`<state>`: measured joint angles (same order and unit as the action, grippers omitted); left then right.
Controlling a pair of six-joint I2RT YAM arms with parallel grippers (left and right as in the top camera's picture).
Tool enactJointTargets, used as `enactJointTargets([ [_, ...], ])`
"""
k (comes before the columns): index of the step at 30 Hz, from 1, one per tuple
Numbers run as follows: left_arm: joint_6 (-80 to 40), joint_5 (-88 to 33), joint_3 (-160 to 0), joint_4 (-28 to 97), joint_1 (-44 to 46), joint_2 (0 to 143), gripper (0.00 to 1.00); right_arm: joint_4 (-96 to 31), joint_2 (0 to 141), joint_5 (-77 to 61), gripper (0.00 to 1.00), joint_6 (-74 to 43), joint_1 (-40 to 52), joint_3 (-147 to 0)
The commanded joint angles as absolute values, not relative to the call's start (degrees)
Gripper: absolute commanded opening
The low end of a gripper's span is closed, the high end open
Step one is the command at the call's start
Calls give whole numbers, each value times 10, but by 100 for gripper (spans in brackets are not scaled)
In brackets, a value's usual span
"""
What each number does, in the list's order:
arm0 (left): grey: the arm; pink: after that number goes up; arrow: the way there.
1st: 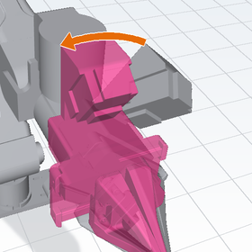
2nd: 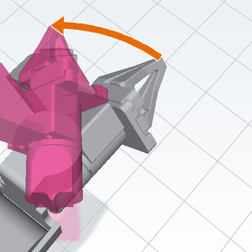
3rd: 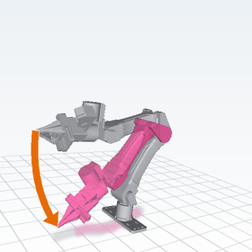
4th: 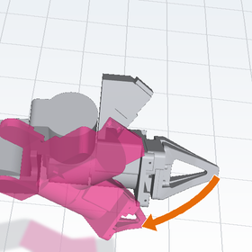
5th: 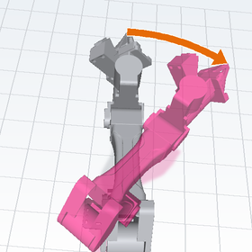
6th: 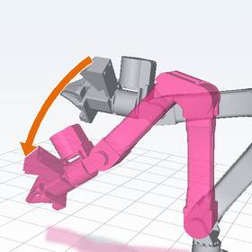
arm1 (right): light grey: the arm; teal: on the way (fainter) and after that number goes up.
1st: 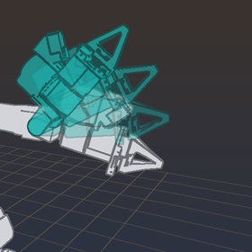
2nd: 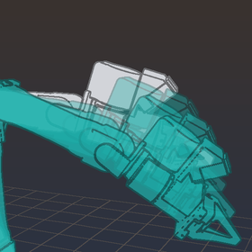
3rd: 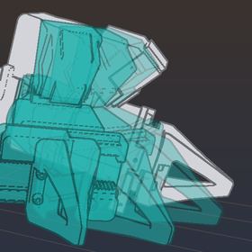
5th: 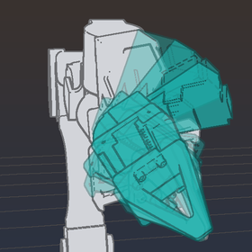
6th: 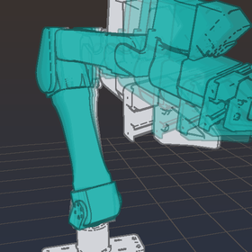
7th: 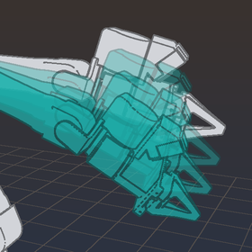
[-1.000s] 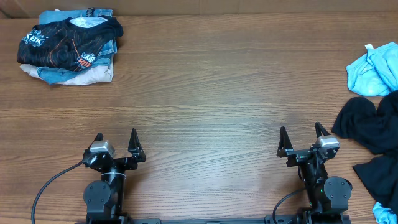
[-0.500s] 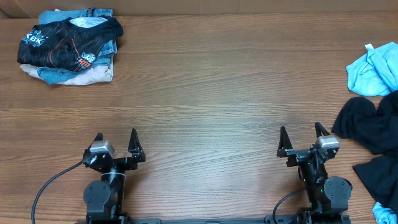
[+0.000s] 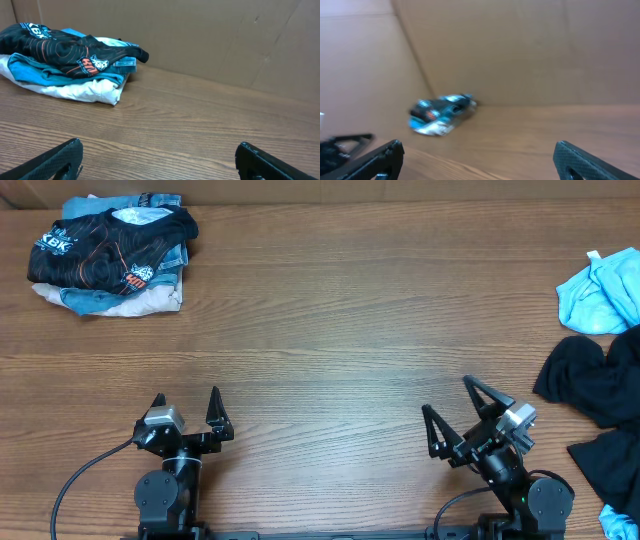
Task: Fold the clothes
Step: 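Reach the right gripper to the black shirt at the right edge and grasp it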
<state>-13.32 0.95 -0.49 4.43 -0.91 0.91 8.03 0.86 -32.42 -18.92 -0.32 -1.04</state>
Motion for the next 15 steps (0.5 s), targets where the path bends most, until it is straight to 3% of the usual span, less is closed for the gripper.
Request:
enactJointTargets([
  [1, -126, 15, -3, 43, -14, 3, 100, 136, 2, -377, 100, -302, 0, -5],
  [6, -126, 15, -3, 43, -14, 3, 100, 228, 2, -354, 100, -315, -1, -13],
  [10, -126, 15, -3, 43, -14, 3, 100, 207, 6, -286, 100, -291, -1, -57],
  [15, -126, 15, -3, 43, -14, 3, 100, 119, 65, -200, 100, -179, -1, -163],
])
